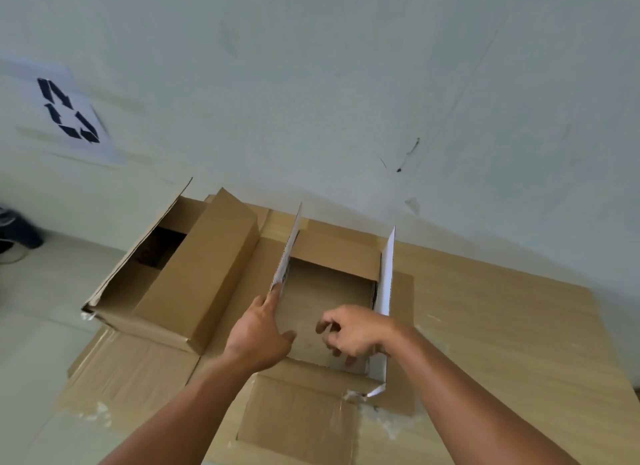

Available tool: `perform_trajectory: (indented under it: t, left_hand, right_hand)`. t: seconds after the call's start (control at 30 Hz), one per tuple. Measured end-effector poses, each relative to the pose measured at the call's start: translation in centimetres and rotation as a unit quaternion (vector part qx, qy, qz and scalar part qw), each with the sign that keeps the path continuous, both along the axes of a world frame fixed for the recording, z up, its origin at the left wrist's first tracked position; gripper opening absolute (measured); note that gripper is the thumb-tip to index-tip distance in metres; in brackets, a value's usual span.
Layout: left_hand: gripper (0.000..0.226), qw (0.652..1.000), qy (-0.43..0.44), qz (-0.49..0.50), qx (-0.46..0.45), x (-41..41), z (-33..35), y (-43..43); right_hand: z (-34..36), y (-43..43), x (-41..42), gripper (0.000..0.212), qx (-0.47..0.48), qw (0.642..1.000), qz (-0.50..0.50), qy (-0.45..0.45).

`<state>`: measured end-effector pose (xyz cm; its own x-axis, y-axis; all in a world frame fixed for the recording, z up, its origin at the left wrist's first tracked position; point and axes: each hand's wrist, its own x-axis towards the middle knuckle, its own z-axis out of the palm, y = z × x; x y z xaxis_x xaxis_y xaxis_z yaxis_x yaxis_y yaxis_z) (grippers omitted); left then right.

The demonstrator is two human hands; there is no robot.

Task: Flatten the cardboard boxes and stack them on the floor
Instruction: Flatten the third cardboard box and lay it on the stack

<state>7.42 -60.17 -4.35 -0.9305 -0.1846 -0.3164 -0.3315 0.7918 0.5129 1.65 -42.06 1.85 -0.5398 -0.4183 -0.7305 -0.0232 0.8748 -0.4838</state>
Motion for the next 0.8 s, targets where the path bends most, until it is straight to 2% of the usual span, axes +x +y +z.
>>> perform_trajectory:
  t: [0.13,0.27,0.37,0.57,0.7,0.8]
  left_hand:
    - [0.092,0.999,0.022,0.006,-0.039,-0.3,-0.5,0.3]
    - [0.087,0.999,0.028,-0.001,-0.032,-0.3,-0.2,0.3]
    - [0.092,0.999,0.042,-0.024,-0.012,-0.1,-0.1,0.3]
    - [0.099,0.997,0.077,-0.018,-0.011,0.0,0.3,0.1]
    - [0.096,0.996,0.076,-0.014,-0.034,-0.3,0.4,-0.1]
    - [0.092,0.996,0.071,-0.021,-0.052,-0.6,0.7,-0.2]
  right_hand:
    - [-1.8,-0.1,-2.7,0.054,0.097,0.977,0.086,0.169]
    - [-3.3,-0.2,-5.2,0.07,0.152,0.972,0.095,0.154]
    - [-3.0,0.0,-6.7,0.084,0.166,0.97,0.086,0.154]
    - [-0.5,1.1,-9.3,0.072,0.135,0.969,0.073,0.193]
    - [-0.3,2.9,-11.3,0.073,0.097,0.957,0.027,0.271]
    - [-1.6,4.7,-12.0,0.076,0.112,0.941,-0.011,0.318]
